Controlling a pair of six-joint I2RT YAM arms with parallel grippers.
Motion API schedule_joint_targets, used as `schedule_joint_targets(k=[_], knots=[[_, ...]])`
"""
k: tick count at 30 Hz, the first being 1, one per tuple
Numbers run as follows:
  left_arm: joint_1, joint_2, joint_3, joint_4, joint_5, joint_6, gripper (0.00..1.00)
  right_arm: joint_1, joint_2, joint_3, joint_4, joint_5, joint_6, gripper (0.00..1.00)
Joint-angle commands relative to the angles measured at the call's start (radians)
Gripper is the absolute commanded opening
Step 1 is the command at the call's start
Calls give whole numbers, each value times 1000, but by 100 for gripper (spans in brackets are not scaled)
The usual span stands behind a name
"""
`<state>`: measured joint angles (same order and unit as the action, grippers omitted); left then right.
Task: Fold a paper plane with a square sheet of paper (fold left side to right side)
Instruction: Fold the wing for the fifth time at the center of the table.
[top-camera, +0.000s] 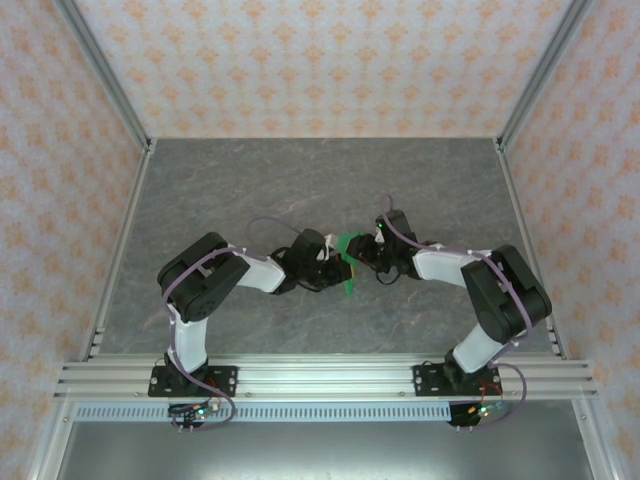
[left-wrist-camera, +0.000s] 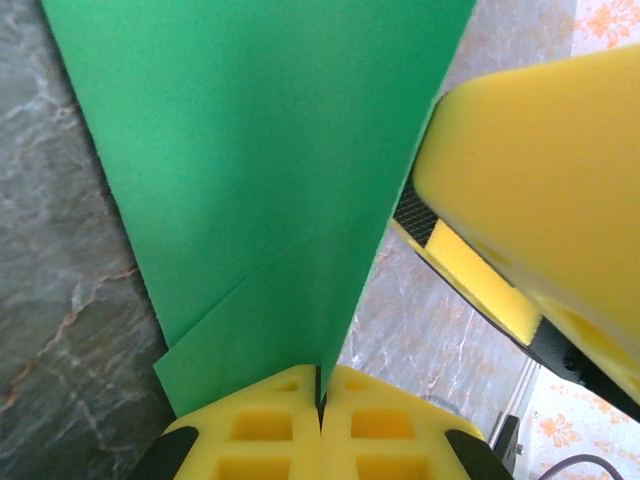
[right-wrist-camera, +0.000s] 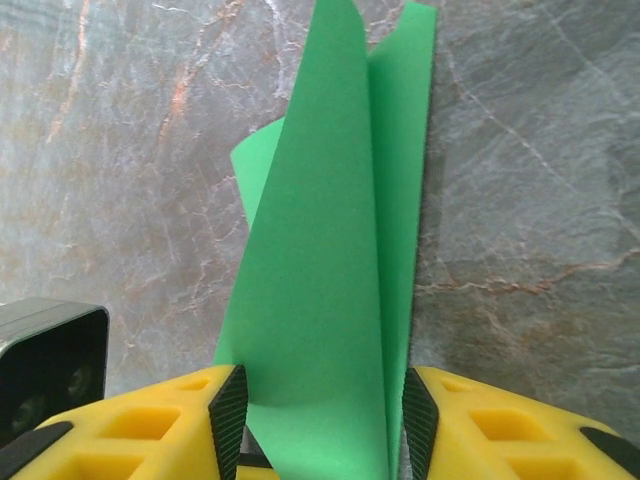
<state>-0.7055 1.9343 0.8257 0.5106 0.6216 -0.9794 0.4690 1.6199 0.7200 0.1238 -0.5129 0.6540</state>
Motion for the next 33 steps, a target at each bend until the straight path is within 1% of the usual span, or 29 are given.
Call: schedule_joint_targets(k=[1, 6, 12, 20, 30, 33], knots=[[12, 13, -16, 46, 7, -18, 4, 5, 20, 27, -41, 37, 5, 47], [12, 16, -18, 50, 9, -19, 4, 6, 20, 18, -40, 48, 13, 46], [12, 24, -21, 66, 12, -27, 4, 5, 18, 5, 6, 36, 26, 46], [13, 31, -19, 64, 14, -28, 4, 5, 69, 37, -34, 30, 37, 44], [12, 44, -14, 70, 21, -38, 5, 6, 128, 96, -169, 53, 25, 42], [12, 43, -12, 70, 23, -38, 6, 5, 155, 105, -179, 44, 25, 41]])
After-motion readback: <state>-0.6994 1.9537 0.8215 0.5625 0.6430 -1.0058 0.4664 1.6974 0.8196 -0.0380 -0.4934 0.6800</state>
